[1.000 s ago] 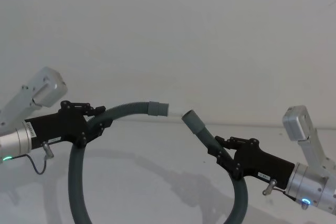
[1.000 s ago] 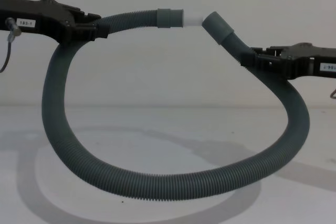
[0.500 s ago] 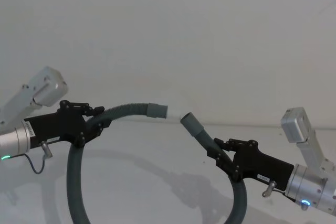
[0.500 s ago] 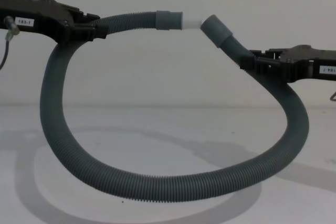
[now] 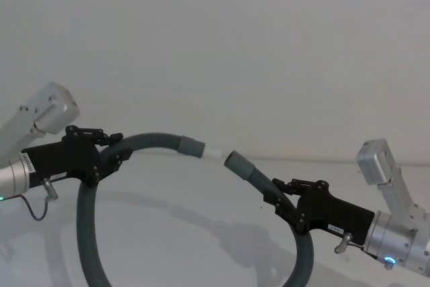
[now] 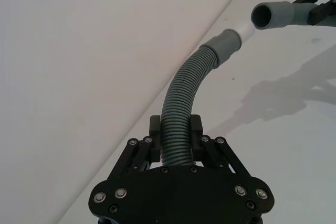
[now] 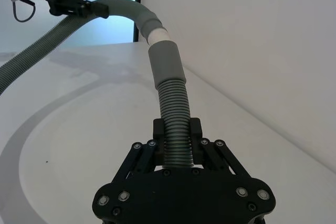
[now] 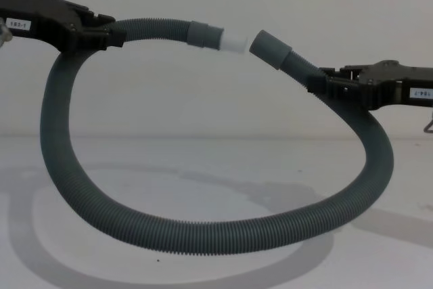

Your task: Use both hands to pick up one end of the pipe from the table, align the ends, and insert them.

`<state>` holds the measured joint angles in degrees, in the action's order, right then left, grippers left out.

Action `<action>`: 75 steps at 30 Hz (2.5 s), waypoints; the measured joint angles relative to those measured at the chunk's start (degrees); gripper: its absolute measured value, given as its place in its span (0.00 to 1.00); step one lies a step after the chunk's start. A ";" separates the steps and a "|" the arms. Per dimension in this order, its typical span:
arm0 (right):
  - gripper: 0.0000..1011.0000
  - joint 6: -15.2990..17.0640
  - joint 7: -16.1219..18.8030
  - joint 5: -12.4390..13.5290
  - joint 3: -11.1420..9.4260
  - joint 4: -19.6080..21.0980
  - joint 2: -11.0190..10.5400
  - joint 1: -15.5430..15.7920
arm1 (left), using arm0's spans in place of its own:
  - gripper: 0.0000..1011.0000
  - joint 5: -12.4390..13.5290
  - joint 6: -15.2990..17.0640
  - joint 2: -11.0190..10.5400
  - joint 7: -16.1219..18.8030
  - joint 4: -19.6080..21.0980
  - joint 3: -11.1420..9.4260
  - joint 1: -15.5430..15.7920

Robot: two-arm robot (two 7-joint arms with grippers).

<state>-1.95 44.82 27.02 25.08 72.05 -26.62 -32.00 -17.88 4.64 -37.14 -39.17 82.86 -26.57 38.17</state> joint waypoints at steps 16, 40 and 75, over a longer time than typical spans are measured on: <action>0.25 -0.51 -0.45 0.03 1.04 -0.72 0.02 -0.80 | 0.28 0.07 0.13 -0.50 0.06 -0.12 -0.07 0.31; 0.25 -0.64 -1.13 -0.07 2.77 -1.14 -0.43 -1.48 | 0.28 -0.59 -0.64 -0.74 -0.94 -0.89 -0.68 1.24; 0.25 -0.49 -2.72 -0.04 4.64 -2.69 -0.22 -2.94 | 0.28 -1.97 -1.68 -0.36 -2.46 -2.98 -1.72 2.50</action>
<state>-2.45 42.10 26.97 29.72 69.36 -26.84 -34.94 -19.85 2.96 -37.49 -41.64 79.88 -28.28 40.66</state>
